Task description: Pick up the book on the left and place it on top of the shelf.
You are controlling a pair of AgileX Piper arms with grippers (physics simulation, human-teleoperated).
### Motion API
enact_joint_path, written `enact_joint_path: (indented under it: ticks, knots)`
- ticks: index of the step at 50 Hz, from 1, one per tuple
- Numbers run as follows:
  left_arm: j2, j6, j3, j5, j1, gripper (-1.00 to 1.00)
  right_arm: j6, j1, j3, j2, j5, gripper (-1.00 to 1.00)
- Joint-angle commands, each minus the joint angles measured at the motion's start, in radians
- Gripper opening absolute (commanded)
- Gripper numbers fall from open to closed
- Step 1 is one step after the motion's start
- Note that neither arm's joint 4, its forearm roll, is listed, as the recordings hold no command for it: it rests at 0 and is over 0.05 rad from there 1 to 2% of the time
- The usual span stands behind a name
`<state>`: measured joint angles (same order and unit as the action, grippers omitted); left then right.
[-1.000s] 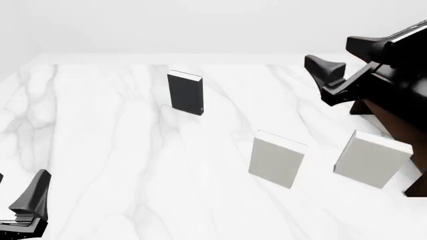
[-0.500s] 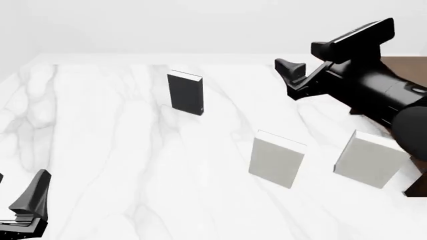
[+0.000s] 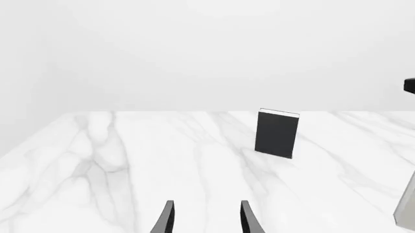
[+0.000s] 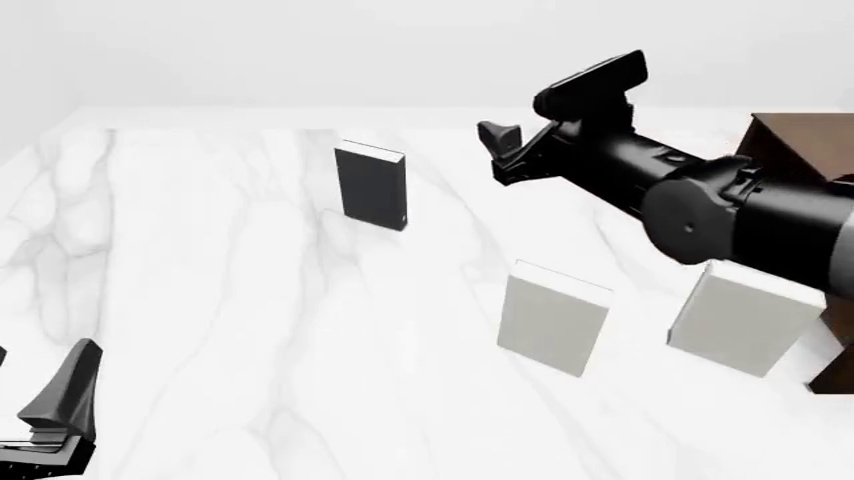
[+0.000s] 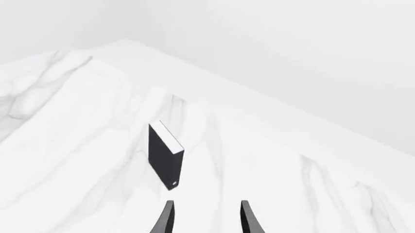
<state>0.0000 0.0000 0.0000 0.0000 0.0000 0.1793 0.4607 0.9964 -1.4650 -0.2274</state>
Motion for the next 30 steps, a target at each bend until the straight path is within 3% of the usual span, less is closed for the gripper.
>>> enact_joint_path:
  ticks: [1,30]
  knots:
    - [0.000,0.000,0.000,0.000,0.000,1.00,-0.008,0.008,0.064,-0.100,-0.022,1.00]
    - [0.000,0.000,0.000,0.000,0.000,1.00,-0.024,0.027,0.221,-0.289,-0.038,1.00]
